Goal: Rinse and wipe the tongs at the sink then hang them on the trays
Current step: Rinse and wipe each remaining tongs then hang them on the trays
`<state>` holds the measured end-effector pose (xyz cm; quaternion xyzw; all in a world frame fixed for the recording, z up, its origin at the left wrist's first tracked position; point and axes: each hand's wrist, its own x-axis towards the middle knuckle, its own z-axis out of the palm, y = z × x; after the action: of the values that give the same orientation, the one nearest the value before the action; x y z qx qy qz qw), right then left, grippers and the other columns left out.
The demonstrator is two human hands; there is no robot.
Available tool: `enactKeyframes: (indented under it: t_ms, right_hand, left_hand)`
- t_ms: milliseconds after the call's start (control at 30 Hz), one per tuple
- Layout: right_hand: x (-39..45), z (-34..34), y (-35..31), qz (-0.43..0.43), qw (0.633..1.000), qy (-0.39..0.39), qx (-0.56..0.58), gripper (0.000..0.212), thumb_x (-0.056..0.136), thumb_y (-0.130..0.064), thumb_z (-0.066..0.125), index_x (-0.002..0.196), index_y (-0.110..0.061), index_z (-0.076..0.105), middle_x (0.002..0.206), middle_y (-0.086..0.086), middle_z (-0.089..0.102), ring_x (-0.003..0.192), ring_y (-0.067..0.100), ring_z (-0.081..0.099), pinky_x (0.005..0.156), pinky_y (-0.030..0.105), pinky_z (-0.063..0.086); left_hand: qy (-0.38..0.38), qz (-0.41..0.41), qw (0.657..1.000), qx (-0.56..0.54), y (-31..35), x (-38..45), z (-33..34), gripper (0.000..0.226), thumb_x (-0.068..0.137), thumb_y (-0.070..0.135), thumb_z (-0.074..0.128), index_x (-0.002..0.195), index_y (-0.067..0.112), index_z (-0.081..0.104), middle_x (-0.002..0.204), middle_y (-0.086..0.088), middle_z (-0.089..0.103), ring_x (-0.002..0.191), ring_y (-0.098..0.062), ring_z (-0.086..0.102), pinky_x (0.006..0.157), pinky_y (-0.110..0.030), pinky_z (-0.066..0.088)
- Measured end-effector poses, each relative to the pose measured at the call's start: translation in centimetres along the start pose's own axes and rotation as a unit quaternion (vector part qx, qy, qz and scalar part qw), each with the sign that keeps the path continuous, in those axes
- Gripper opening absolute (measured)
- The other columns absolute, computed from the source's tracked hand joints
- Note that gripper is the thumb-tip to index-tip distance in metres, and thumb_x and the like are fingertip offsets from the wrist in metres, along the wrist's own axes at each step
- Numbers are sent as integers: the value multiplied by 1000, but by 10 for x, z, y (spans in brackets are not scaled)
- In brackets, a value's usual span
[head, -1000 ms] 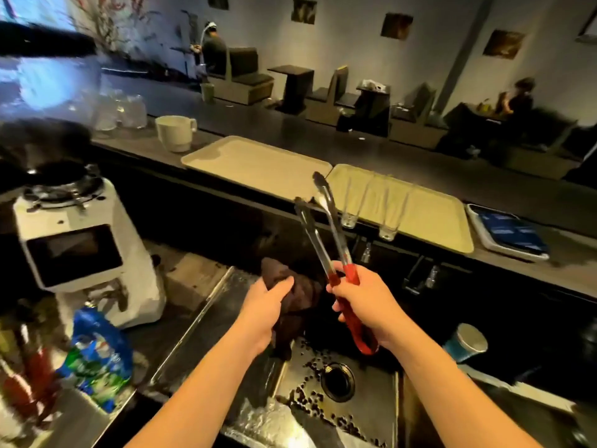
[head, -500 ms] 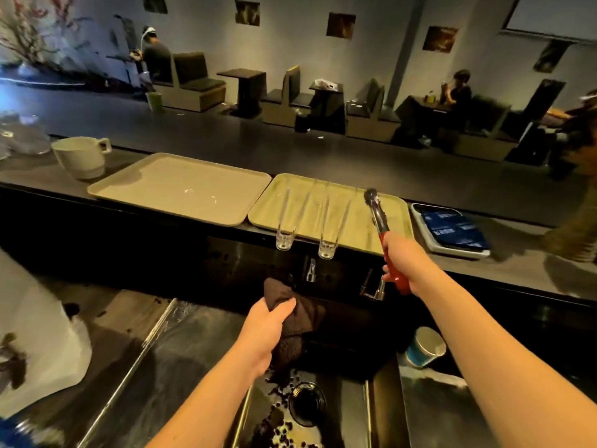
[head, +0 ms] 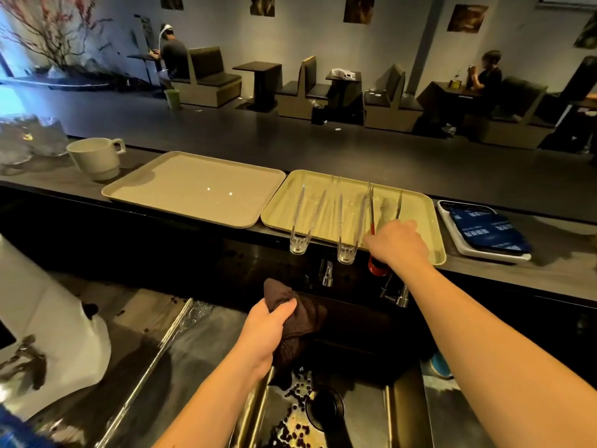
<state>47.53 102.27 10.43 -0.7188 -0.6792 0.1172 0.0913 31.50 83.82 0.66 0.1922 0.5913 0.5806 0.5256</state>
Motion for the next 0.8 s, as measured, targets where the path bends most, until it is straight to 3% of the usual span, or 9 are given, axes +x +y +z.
enactKeyframes:
  t_ms: [100, 200, 267, 367, 433, 533, 667, 800]
  right_hand:
    - [6, 1, 0, 1, 1000, 4, 0, 63, 86, -51, 54, 129, -4, 50, 116, 14, 41, 92, 32, 54, 68, 39, 42]
    - [7, 1, 3, -3, 1000, 12, -6, 70, 85, -59, 52, 130, -6, 49, 126, 17, 43, 104, 37, 57, 71, 40, 42]
    - [0, -2, 3, -27, 997, 64, -26, 73, 85, -64, 50, 128, -5, 51, 126, 18, 44, 108, 38, 55, 71, 40, 40]
    - [-23, -6, -4, -120, 973, 190, -55, 56, 87, -51, 53, 117, -4, 53, 117, 18, 52, 103, 35, 54, 66, 38, 39]
    - [-46, -5, -18, -193, 955, 224, -34, 38, 89, -40, 54, 110, -9, 55, 106, 11, 58, 93, 30, 57, 62, 34, 40]
    - [-81, 7, -41, -266, 951, 156, 33, 16, 90, -34, 52, 94, -19, 52, 83, -4, 58, 71, 19, 55, 54, 32, 41]
    - [-123, 34, -73, -292, 944, -43, 151, 7, 85, -33, 54, 79, -30, 55, 76, -8, 62, 72, 15, 59, 61, 35, 48]
    - [-185, 78, -122, -331, 916, -140, 177, 9, 87, -31, 57, 77, -30, 58, 74, -8, 66, 68, 13, 64, 60, 32, 50]
  left_hand:
    - [5, 0, 1000, 0, 2, 0, -2, 19, 97, 17, 61, 112, 9, 68, 108, -16, 75, 100, -31, 72, 90, -45, 58]
    - [8, -2, 1000, 1, 4, -2, -3, 19, 96, 18, 61, 112, 10, 68, 109, -15, 75, 101, -32, 72, 93, -47, 57]
    - [6, 0, 1000, -1, 4, -5, -6, 20, 96, 18, 61, 113, 10, 68, 109, -14, 75, 101, -31, 72, 91, -46, 58]
    - [8, 1, 1000, -14, 5, -11, -11, 19, 97, 17, 61, 113, 9, 68, 108, -15, 76, 101, -31, 72, 94, -48, 57]
    - [17, -5, 999, -30, 5, -17, -21, 18, 96, 16, 61, 111, 9, 68, 103, -14, 77, 97, -31, 73, 92, -48, 57]
    - [31, -14, 998, -48, 2, -26, -41, 16, 96, 17, 62, 109, 10, 69, 97, -14, 78, 93, -32, 74, 91, -52, 57]
    - [67, -6, 995, -71, 0, -48, -82, 17, 96, 15, 62, 109, 10, 71, 101, -16, 78, 97, -36, 74, 93, -60, 54]
    - [145, -16, 983, -109, -3, -83, -159, 22, 92, 19, 68, 110, 7, 65, 96, -19, 77, 87, -37, 74, 82, -55, 59]
